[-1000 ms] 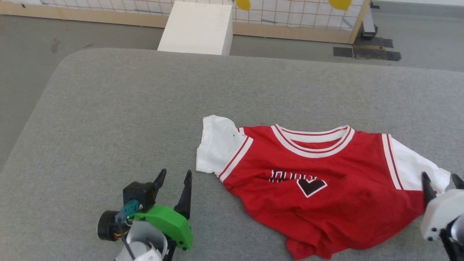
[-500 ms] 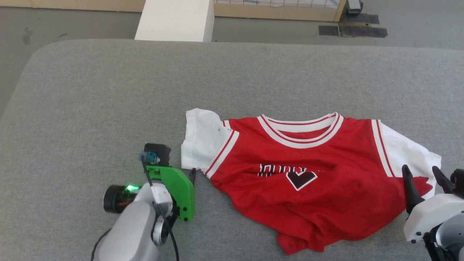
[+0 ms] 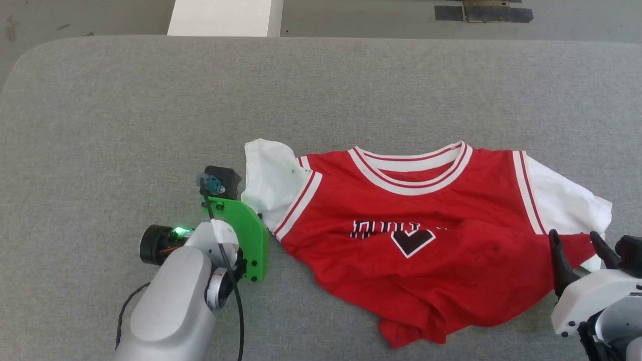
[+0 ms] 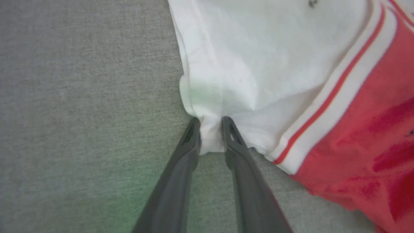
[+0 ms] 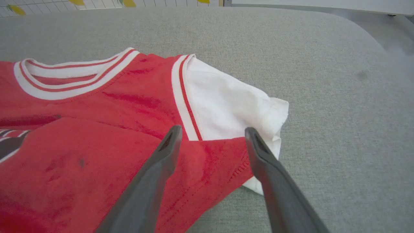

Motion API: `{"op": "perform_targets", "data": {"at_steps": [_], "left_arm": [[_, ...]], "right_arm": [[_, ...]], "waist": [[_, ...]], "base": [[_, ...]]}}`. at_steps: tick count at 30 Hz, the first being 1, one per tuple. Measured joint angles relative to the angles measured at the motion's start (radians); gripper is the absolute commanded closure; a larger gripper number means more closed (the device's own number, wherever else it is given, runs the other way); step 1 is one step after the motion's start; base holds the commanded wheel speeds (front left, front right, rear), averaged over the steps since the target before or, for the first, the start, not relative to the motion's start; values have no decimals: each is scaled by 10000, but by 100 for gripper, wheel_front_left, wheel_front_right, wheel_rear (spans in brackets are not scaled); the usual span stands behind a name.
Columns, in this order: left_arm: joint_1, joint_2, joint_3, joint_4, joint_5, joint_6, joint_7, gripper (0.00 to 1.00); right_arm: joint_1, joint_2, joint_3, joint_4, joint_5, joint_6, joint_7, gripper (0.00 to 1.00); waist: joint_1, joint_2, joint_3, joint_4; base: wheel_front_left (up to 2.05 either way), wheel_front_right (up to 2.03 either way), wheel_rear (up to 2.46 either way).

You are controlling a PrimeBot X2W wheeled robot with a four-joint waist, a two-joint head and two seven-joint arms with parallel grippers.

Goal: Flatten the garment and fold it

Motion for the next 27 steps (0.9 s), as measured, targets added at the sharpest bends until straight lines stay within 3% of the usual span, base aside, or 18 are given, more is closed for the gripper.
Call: {"op": "perform_targets", "data": {"at_steps": [3, 10, 17, 18, 19, 22, 27], "left_arm": [[172, 17, -25, -222, -4, 58, -261, 100], [1963, 65, 343, -1513, -77, 723, -1398, 100], [3745, 268, 59, -2748, -245, 894, -995, 100], [3962, 263, -12, -2871, -334, 886, -949, 82], [4085, 267, -46, -2974, -366, 882, -965, 0], [4141, 316, 186, -3396, -360, 974, -1547, 0], [3622, 1039, 506, -3511, -111, 913, -1758, 0]], "right_arm": [[-13, 35, -27, 100, -2, 0, -77, 0], [57, 79, -109, 349, 0, 0, -115, 0], [276, 123, 21, 483, 19, 0, -58, 0], [282, 127, 44, 483, 17, 0, -52, 0], [283, 127, 58, 481, 17, 0, -52, 0], [283, 132, 81, 454, 19, 0, 23, 0], [288, 136, 67, 251, 31, 0, 44, 0]], "waist": [[0, 0, -97, 54], [0, 0, -556, 451], [0, 0, -1078, 941], [0, 0, -1146, 996], [0, 0, -1195, 1037], [0, 0, -1308, 1131], [0, 0, -1176, 1081]], "base": [[0, 0, 0], [0, 0, 0], [0, 0, 0], [0, 0, 0], [0, 0, 0], [0, 0, 0], [0, 0, 0]]}}
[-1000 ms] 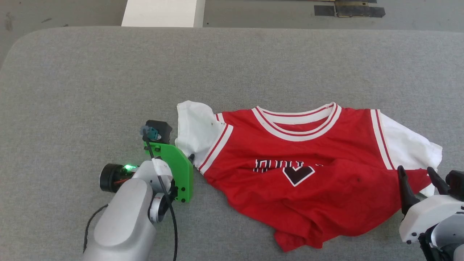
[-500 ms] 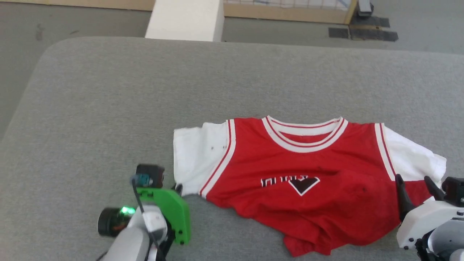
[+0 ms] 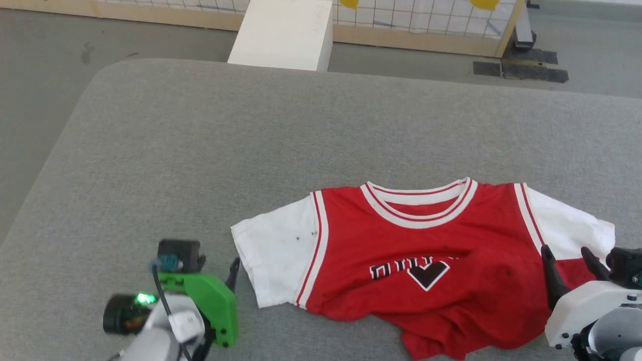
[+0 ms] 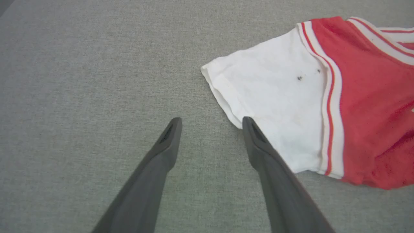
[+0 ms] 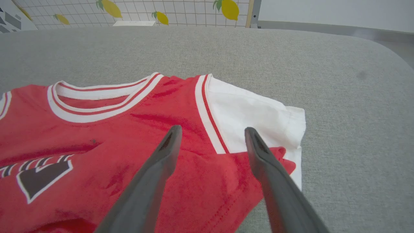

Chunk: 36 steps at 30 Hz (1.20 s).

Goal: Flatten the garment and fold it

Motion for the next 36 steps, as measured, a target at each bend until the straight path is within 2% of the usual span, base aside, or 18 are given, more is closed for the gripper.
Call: {"op": "perform_targets", "data": {"at_steps": [4, 8, 13, 18, 21, 22, 23, 25, 28, 33, 36], "left_arm": [[-953, 326, -71, 443, -27, -610, 431, 0], [-1838, 418, -176, 1120, -100, -991, 713, 0], [-2518, 508, -414, 2209, 73, -1051, 1302, 0], [-2969, 504, -397, 2823, 75, -1101, 1356, 0], [-3169, 527, -516, 3097, -38, -1455, 1503, 0], [-3249, 577, -556, 3175, -203, -1634, 1720, 44], [-3351, 621, -602, 3200, -368, -1770, 1952, 100], [-3530, 734, -721, 3216, -575, -2010, 2301, 100], [-3539, 690, -775, 3168, -713, -2075, 2178, 100], [-3230, 587, -608, 2788, -713, -1682, 1290, 100], [-2885, 550, -378, 2117, -711, -1250, 815, 100]], "right_arm": [[-3, 2, 25, -186, 4, 0, 77, 0], [-17, 4, 31, -430, 58, 0, 121, 0], [-76, 8, 31, -633, 59, 0, 198, 0], [-88, 8, -56, -688, 107, 0, 211, 0], [-87, 8, -79, -686, 121, 0, 234, 0], [-87, 10, -84, -685, 125, 0, 244, 0], [-86, 10, -88, -685, 125, 0, 257, 0], [-87, 8, -92, -683, 125, 0, 290, 0], [-136, -88, -142, -727, 119, 0, 305, 0], [-673, -941, -123, -807, 134, 0, 838, 0], [-971, -1755, 21, -558, 251, 2, 2010, 0]], "waist": [[0, 0, 277, -167], [0, 0, 599, -359], [0, 0, 981, -574], [0, 0, 1256, -772], [0, 0, 1365, -839], [0, 0, 1397, -850], [0, 0, 1417, -855], [0, 0, 1439, -842], [0, 0, 1416, -784], [0, 0, 1262, -646], [0, 0, 1167, -493]], "base": [[0, 0, 0], [0, 0, 0], [0, 0, 0], [0, 0, 0], [0, 0, 0], [0, 0, 0], [0, 0, 0], [0, 0, 0], [0, 0, 0], [0, 0, 0], [0, 0, 0]]}}
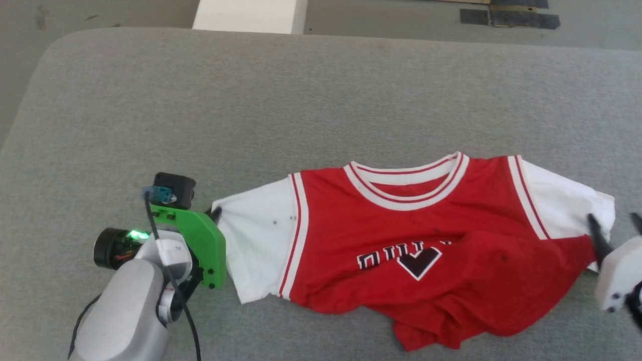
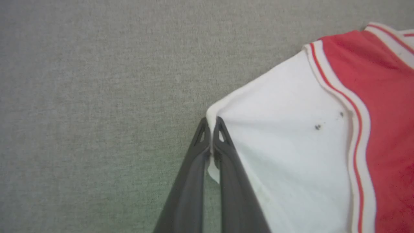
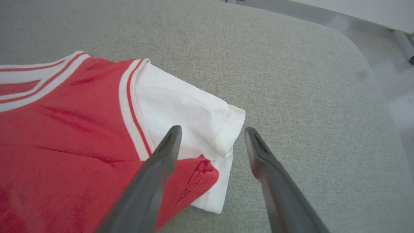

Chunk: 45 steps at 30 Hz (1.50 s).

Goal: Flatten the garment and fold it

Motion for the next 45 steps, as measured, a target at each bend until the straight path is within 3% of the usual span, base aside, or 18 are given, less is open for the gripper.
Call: {"op": "perform_targets", "data": {"at_steps": [5, 9, 10, 21, 22, 23, 24, 32, 41, 45], "left_arm": [[504, 29, 150, -1825, 33, 497, -205, 100], [888, 46, 25, -3058, 94, 688, -4, 100], [1011, 13, -90, -3708, 205, 790, 136, 100], [1041, -31, -301, -4625, 217, 828, 410, 100], [1035, -31, -299, -4629, 217, 828, 410, 100], [1029, -31, -307, -4625, 217, 828, 408, 100], [1020, -33, -303, -4612, 217, 828, 408, 100], [990, -56, 10, -4207, 186, 890, -221, 100], [960, 337, 1204, -4798, 115, 1269, -1195, 100], [961, 713, 1764, -5488, -127, 1317, -1352, 100]], "right_arm": [[-937, -980, -207, 965, 512, -2, 1751, 0], [-1560, -1653, -140, 2034, 468, -2, 2372, 0], [-1932, -1730, -161, 2794, 520, -2, 2571, 0], [-2839, -2038, 305, 4372, 407, -6, 2255, 0], [-2877, -2067, 341, 4451, 439, -6, 2220, 47], [-2921, -2113, 424, 4531, 500, -8, 2190, 81], [-2975, -2186, 539, 4585, 527, -6, 2130, 100], [-3119, -2372, 1087, 4688, 631, -6, 460, 100], [-3572, -2895, 1269, 2370, 1221, -2, -750, 100], [-3600, -2830, 1145, 1267, 1200, -4, -1028, 100]], "waist": [[0, 0, -60, 364], [0, 0, 2, 646], [0, 0, 119, 801], [1, 0, 700, 1098], [1, -1, 734, 1113], [0, 0, 769, 1130], [1, 0, 789, 1150], [2, 0, 402, 1123], [1, 0, -678, 772], [1, 0, -1134, 533]], "base": [[0, 0, 0], [0, 0, 0], [0, 0, 0], [0, 0, 0], [0, 0, 0], [0, 0, 0], [0, 0, 0], [0, 0, 0], [0, 0, 0], [0, 0, 0]]}}
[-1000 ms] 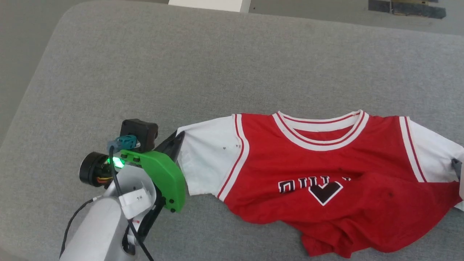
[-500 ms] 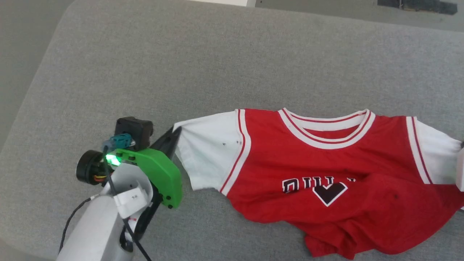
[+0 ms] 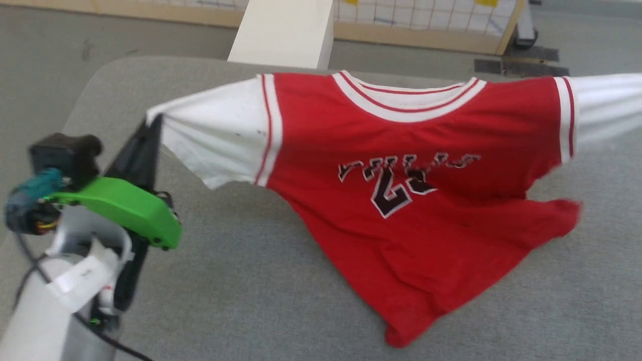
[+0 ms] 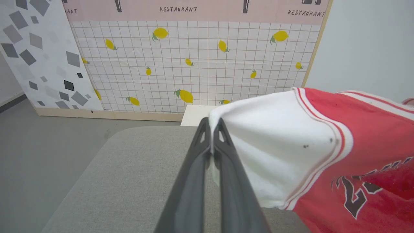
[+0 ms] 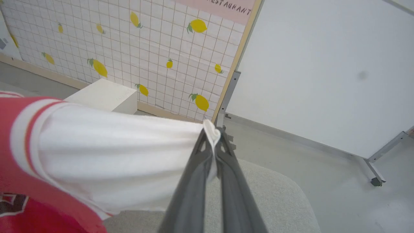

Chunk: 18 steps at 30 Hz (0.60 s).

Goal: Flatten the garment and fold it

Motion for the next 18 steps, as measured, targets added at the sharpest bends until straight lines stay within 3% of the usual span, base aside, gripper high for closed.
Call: {"op": "perform_targets", "data": {"at_steps": [4, 10, 18], "left_arm": [[-45, 146, 495, -832, -713, -115, 4, 100], [-1114, 727, 1250, -1536, -903, -253, 17, 100], [-3591, 1007, 1434, -593, -1492, -721, 293, 100]], "right_arm": [[-105, 272, -278, -963, -8, 2, 8, 100], [-906, 238, -372, -1835, -88, 0, 288, 100], [-3158, -111, -493, -1461, 180, 2, 698, 100]], "waist": [[-1, 0, -280, -301], [-1, 0, -349, -705], [-1, 0, 411, -824]], "base": [[0, 0, 0], [0, 0, 0], [0, 0, 0]]}}
